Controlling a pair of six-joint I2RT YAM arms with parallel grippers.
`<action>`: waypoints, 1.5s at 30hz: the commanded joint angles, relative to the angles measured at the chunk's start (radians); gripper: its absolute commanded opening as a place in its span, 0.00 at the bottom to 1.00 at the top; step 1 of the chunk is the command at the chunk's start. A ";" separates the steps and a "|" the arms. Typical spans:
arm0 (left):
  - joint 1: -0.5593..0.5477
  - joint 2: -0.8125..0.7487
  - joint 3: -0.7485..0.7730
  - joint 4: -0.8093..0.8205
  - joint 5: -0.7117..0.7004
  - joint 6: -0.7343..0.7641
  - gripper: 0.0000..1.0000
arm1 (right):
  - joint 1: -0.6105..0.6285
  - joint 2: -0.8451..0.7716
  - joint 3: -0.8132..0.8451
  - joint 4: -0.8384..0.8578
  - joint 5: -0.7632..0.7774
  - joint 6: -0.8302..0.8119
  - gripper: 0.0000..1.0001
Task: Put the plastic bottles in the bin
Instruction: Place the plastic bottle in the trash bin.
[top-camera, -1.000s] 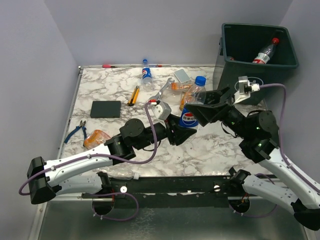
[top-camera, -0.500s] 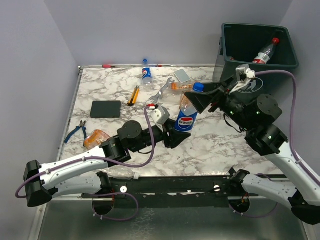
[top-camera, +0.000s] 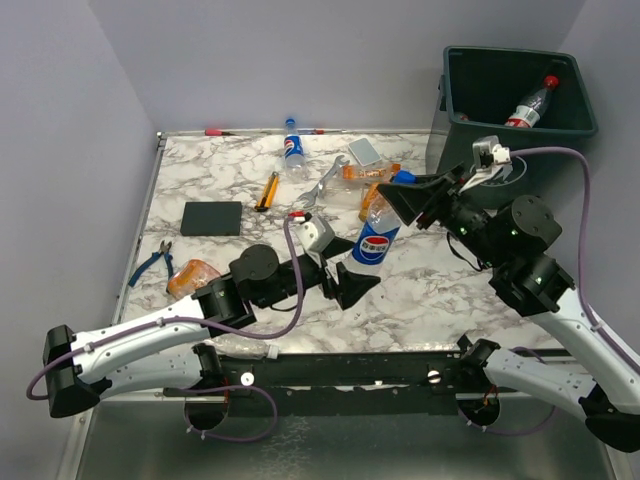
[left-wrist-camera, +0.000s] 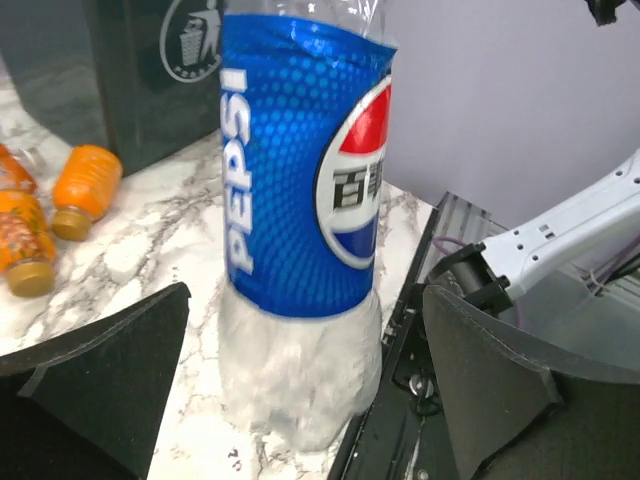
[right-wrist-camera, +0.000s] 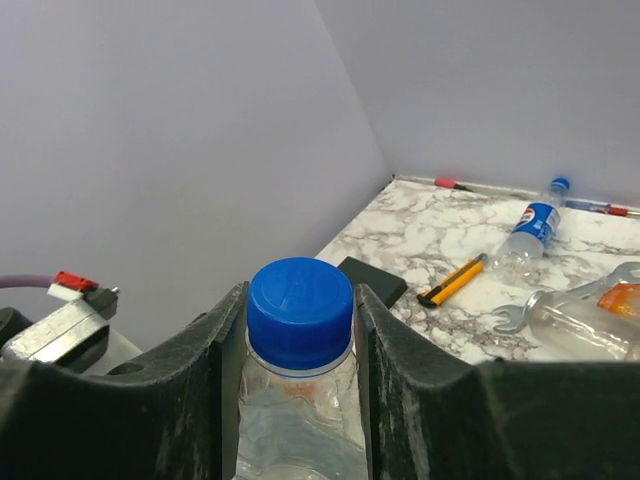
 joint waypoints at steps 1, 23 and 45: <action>-0.002 -0.094 -0.009 -0.045 -0.142 0.063 0.99 | -0.002 -0.013 0.108 -0.091 0.198 -0.032 0.01; -0.001 -0.535 -0.380 -0.098 -0.687 0.289 0.99 | -0.137 0.358 0.478 0.728 0.900 -0.998 0.01; 0.001 -0.543 -0.400 -0.096 -0.663 0.326 0.99 | -0.805 0.726 0.591 0.170 0.591 0.003 0.01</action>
